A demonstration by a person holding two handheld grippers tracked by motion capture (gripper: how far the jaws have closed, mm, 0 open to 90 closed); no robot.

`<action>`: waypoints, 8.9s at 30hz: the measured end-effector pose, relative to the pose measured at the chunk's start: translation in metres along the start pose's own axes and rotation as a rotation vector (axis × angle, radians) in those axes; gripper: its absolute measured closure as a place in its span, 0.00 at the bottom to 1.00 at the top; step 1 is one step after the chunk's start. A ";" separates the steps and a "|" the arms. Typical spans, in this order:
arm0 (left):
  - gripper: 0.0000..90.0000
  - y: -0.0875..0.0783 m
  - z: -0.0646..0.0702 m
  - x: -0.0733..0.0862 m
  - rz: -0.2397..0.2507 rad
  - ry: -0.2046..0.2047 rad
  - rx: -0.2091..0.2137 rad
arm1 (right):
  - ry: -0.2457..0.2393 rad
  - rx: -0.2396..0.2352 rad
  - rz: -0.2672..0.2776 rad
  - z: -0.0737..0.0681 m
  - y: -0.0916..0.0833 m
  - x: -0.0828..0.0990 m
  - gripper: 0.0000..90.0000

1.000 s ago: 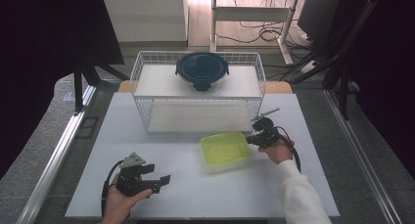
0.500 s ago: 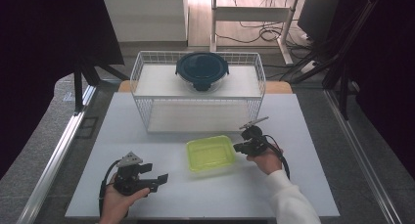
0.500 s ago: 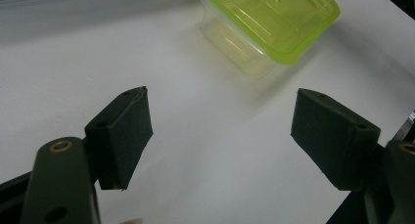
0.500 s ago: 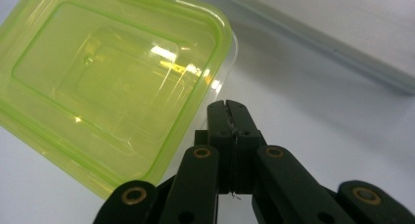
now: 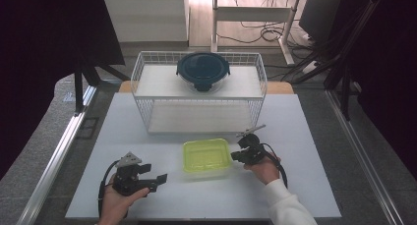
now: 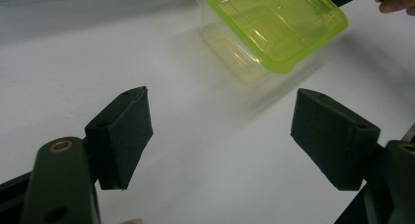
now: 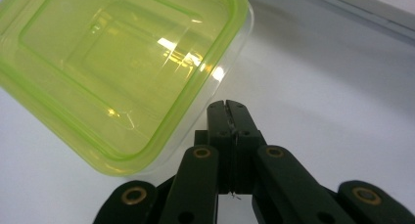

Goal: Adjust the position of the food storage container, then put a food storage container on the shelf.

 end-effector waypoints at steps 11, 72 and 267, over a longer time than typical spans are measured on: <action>0.24 -0.002 0.002 -0.001 0.000 -0.021 0.025 | -0.014 -0.020 -0.003 -0.012 0.005 0.003 0.98; 0.32 0.006 -0.020 -0.032 0.068 -0.187 0.034 | 0.136 -0.115 0.333 -0.015 -0.069 0.003 0.33; 0.86 -0.058 0.034 -0.230 0.193 -0.108 0.291 | 0.092 -0.287 0.523 -0.059 -0.161 -0.169 0.87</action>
Point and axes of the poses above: each handheld gripper's, and its own axes: y roughly forward along the jaws, x roughly out of its underside, z roughly to its right, the point moved 9 cm from there along y, roughly forward along the jaws, and after that the axes turned 4 degrees about z, right-handed, at the moved point
